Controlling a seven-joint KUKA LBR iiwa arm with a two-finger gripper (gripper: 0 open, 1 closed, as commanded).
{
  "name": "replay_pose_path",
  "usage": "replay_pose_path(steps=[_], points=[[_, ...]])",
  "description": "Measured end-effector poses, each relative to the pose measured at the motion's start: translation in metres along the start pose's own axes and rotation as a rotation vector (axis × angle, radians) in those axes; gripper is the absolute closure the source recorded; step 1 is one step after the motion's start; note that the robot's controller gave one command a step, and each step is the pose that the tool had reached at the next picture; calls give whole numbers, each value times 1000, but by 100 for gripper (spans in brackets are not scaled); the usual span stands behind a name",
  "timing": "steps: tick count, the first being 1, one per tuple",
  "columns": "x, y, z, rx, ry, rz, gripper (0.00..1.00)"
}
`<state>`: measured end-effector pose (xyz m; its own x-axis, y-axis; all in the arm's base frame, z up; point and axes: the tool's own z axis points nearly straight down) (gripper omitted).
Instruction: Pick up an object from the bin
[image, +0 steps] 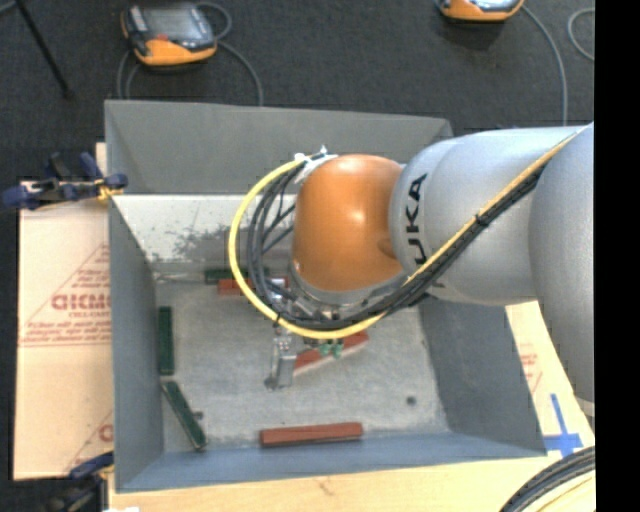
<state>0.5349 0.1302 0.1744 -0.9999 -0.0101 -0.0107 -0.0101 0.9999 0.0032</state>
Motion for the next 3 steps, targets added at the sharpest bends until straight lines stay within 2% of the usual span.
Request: replay_pose_path(steps=[1,2,3], points=[[18,-32,60,2,6,108,0],[12,-73,98,4,8,62,0],[10,-80,103,4,8,49,0]])
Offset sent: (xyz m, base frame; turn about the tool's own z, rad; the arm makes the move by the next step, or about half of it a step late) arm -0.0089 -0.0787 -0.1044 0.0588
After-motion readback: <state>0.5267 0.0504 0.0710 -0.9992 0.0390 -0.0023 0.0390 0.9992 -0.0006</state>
